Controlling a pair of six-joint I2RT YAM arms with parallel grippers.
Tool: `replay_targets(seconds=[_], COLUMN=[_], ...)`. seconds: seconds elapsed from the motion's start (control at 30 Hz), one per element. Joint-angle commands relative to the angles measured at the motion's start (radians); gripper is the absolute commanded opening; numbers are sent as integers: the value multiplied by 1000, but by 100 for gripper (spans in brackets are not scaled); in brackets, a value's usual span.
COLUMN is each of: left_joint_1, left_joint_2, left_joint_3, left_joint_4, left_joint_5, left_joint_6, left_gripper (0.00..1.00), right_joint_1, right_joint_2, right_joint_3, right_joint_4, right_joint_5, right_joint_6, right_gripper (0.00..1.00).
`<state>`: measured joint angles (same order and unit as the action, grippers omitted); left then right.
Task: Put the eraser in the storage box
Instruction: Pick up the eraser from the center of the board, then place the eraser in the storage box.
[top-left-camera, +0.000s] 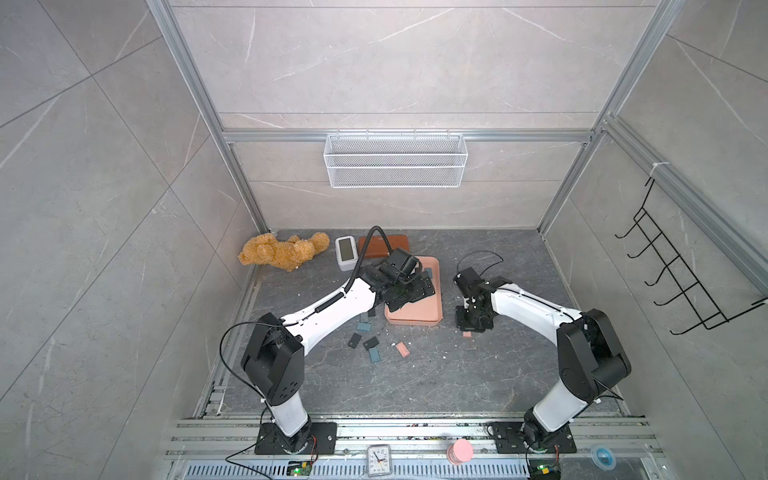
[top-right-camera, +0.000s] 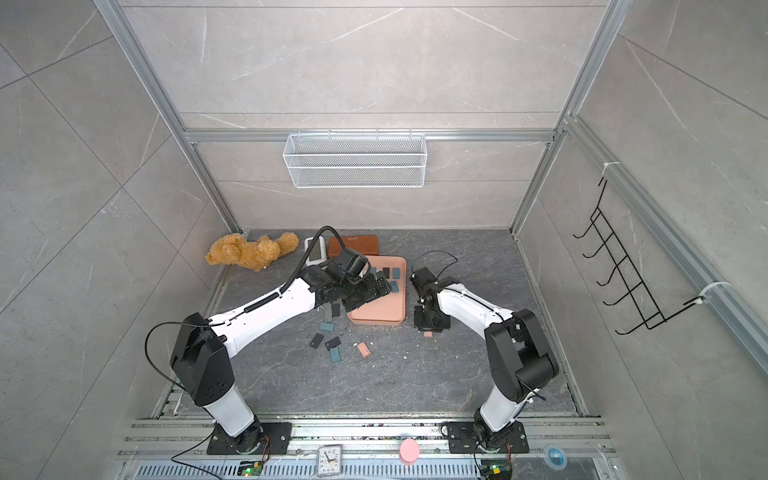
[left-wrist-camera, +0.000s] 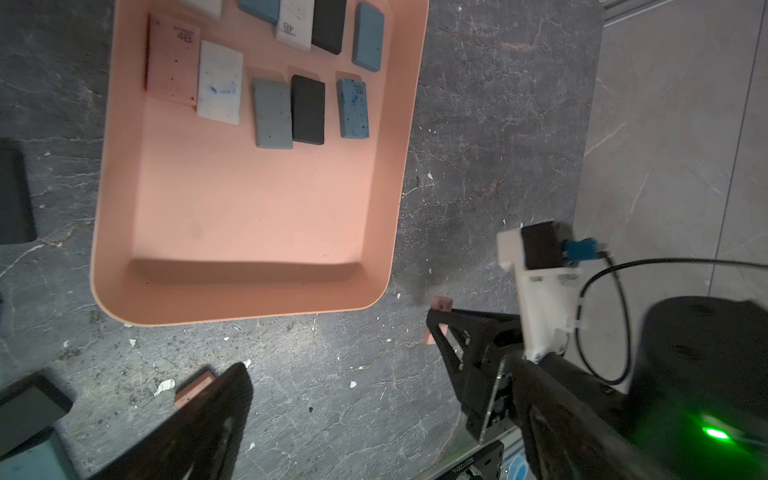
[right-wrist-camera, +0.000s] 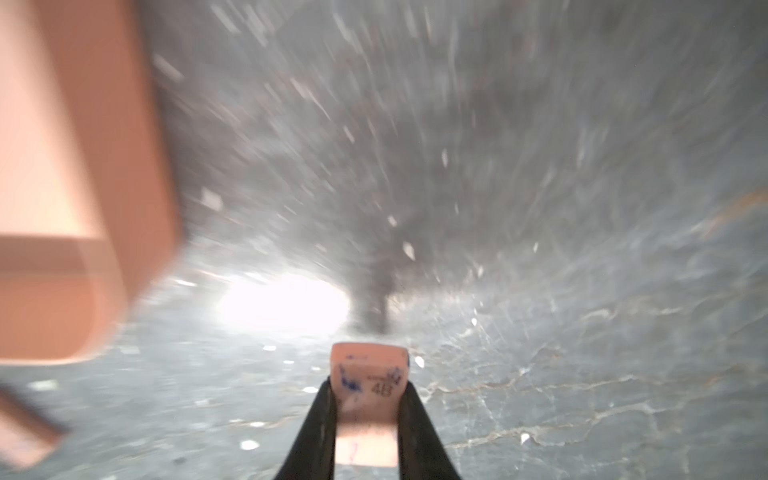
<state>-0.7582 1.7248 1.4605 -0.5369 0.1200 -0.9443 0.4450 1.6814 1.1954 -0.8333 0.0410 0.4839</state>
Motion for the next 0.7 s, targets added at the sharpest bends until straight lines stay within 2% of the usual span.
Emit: replay_targets(seconds=[0.0,0.27,0.67], left_joint_1=[46,172,271], left_joint_2=[-1,-78,-116], left_joint_3=[26,-83,-129], left_joint_4=[-21,15,0], left_joint_5=[75,169,253], left_joint_6=[82,119,170], left_gripper=[99,99,99], right_joint_1=[9,66,141], right_joint_2=[39,223,534], right_joint_3=[143,432,760], right_joint_4=[-101,-178,-296], right_joint_5=[0,11,63], right_joint_6=[43,81,97], right_gripper=[23,24,24])
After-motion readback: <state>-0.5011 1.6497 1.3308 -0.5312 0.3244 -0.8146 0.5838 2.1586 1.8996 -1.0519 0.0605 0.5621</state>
